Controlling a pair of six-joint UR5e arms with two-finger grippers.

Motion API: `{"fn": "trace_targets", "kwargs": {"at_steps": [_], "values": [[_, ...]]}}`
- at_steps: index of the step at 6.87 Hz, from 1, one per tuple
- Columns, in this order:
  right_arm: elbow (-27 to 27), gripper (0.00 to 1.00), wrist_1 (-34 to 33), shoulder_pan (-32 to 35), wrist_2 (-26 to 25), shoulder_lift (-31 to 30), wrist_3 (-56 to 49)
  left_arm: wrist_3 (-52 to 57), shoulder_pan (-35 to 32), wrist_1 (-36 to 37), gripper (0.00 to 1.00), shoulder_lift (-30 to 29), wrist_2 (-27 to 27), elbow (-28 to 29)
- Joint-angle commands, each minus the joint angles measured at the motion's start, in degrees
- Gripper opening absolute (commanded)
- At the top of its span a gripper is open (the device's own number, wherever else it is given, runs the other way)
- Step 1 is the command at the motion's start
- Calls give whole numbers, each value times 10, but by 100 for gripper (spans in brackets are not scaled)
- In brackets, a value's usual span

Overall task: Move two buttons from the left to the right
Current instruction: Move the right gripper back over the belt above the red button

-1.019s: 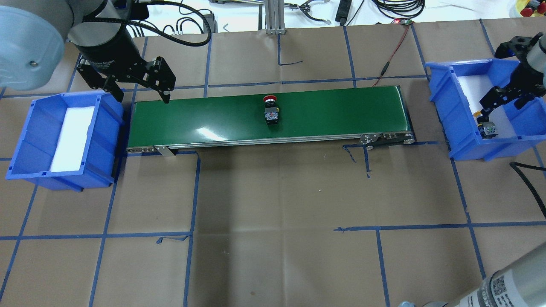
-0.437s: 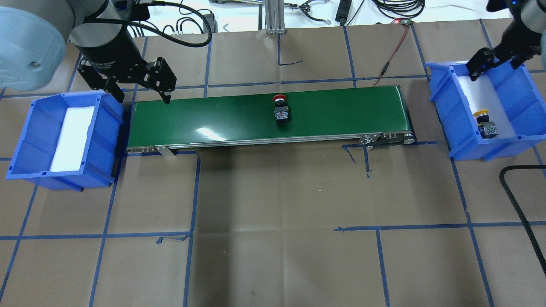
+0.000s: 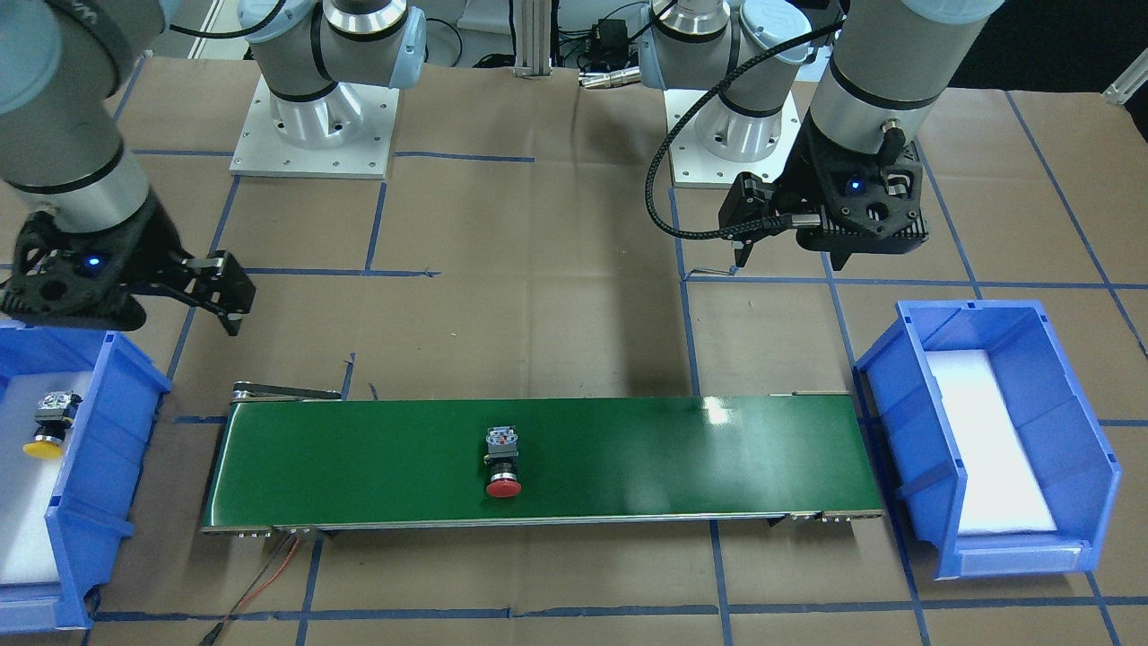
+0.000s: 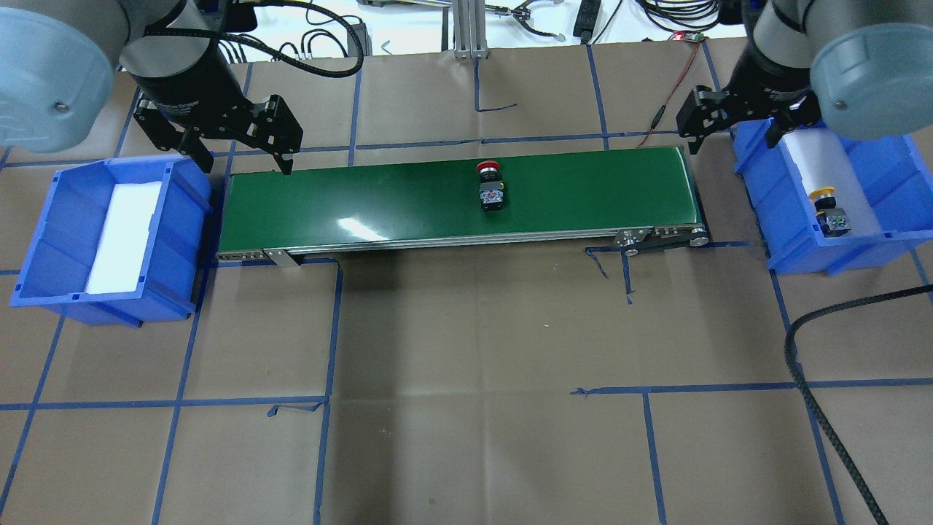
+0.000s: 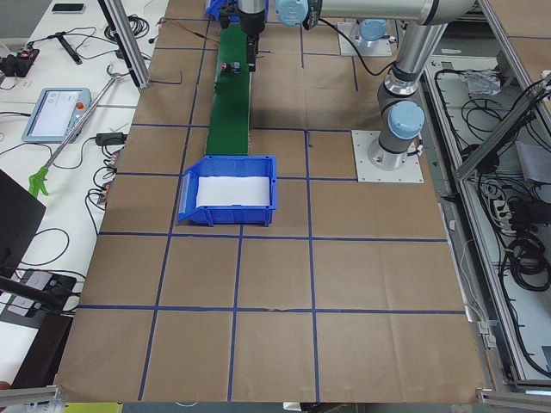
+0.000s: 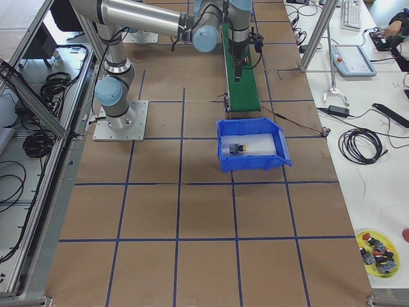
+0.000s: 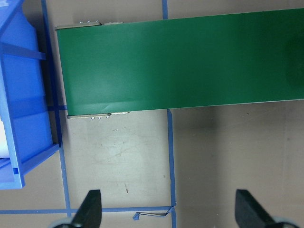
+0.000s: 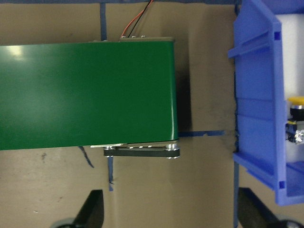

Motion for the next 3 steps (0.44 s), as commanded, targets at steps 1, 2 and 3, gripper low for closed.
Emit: {"fn": "trace_targets", "kwargs": {"at_steps": [1,2,3], "values": [[4,100,13,55,5,-1,71,-1,-1,4,100,0,-1,1],[6,100,16,61,7,5,70,0,-1,5,100,2,-2,1],[14,100,14,61,7,9,69,1,-1,5,100,2,-2,0]]}}
